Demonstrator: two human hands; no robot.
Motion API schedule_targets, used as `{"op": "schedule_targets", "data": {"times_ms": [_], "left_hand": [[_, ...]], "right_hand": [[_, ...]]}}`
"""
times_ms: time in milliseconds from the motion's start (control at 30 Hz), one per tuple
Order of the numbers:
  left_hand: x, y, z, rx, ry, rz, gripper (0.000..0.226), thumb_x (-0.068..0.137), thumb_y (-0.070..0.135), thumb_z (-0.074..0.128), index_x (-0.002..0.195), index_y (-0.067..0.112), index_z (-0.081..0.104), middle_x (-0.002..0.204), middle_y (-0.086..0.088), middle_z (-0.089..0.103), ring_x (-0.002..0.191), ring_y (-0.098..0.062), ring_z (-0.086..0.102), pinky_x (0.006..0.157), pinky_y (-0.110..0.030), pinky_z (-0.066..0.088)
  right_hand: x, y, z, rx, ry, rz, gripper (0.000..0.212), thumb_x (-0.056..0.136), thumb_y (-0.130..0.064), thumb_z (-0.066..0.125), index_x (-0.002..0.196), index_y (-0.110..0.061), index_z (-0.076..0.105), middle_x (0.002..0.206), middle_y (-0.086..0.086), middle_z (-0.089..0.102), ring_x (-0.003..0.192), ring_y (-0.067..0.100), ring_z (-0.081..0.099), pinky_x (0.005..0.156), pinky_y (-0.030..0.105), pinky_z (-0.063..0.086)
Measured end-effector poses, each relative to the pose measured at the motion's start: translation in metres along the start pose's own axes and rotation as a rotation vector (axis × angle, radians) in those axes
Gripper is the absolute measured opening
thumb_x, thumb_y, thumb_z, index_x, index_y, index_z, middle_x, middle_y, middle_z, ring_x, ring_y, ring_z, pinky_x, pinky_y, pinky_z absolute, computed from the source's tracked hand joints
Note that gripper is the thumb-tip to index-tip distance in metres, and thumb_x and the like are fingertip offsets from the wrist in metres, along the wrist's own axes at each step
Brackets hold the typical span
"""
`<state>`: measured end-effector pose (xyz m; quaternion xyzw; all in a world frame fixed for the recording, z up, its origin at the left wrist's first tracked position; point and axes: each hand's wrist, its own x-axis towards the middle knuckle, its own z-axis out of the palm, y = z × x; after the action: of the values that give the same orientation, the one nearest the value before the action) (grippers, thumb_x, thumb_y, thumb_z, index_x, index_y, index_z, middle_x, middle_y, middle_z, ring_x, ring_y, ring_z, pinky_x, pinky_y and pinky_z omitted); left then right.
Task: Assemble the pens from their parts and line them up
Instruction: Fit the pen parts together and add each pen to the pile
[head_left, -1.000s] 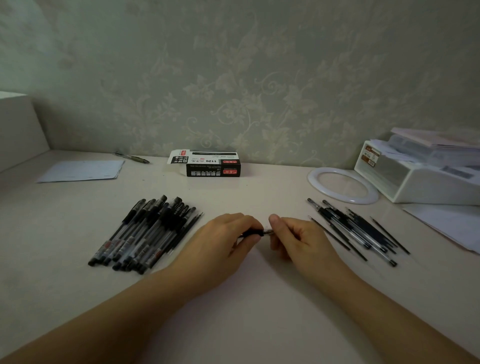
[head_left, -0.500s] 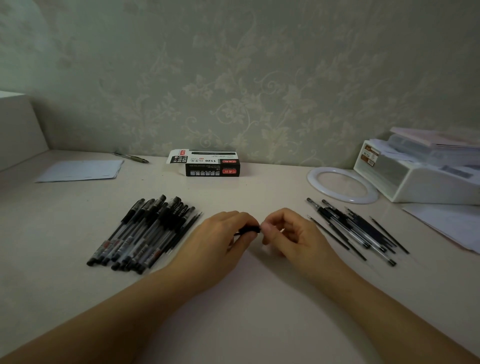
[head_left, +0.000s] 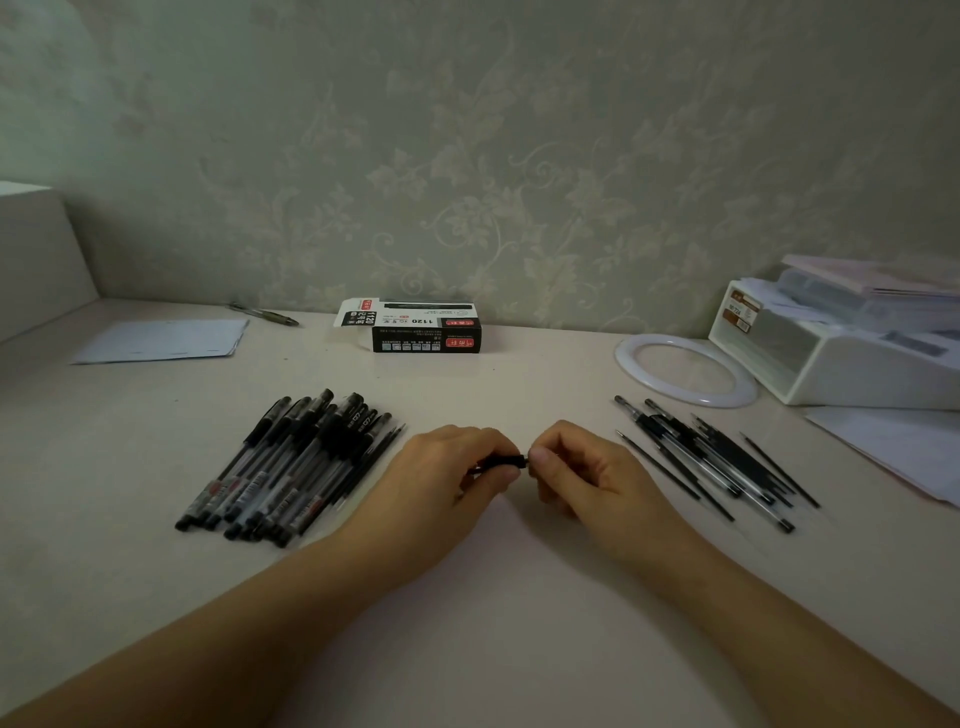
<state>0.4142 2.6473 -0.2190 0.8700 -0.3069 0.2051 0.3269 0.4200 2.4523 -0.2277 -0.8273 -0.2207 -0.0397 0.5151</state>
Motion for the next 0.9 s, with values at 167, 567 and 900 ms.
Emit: {"op": "schedule_targets", "data": {"times_ms": [167, 567, 900], "left_hand": [[0.0, 0.0, -0.005, 0.028, 0.012, 0.033, 0.008, 0.088, 0.022, 0.067, 0.095, 0.02, 0.071, 0.081, 0.011, 0.067, 0.073, -0.005, 0.057, 0.065, -0.014, 0.042], [-0.001, -0.014, 0.001, 0.083, 0.076, -0.109, 0.009, 0.091, 0.027, 0.061, 0.095, 0.025, 0.068, 0.081, 0.012, 0.061, 0.07, -0.006, 0.056, 0.066, -0.032, 0.05], [-0.003, -0.017, 0.003, 0.098, 0.046, -0.134, 0.009, 0.089, 0.028, 0.063, 0.095, 0.03, 0.069, 0.085, 0.015, 0.057, 0.073, -0.003, 0.055, 0.067, -0.029, 0.052]], "right_hand": [[0.001, 0.0, -0.002, -0.004, -0.01, 0.022, 0.025, 0.099, -0.03, 0.054, 0.077, -0.021, 0.059, 0.062, -0.008, 0.051, 0.06, 0.007, 0.044, 0.06, 0.024, 0.038], [0.001, 0.005, -0.01, -0.462, 0.352, 0.096, 0.022, 0.083, -0.039, 0.073, 0.101, -0.029, 0.063, 0.099, -0.011, 0.055, 0.086, 0.003, 0.049, 0.079, 0.018, 0.04], [0.0, -0.001, -0.01, -0.367, 0.236, 0.085, 0.005, 0.091, -0.015, 0.065, 0.091, -0.02, 0.066, 0.083, -0.012, 0.065, 0.078, 0.004, 0.056, 0.072, 0.018, 0.046]]}}
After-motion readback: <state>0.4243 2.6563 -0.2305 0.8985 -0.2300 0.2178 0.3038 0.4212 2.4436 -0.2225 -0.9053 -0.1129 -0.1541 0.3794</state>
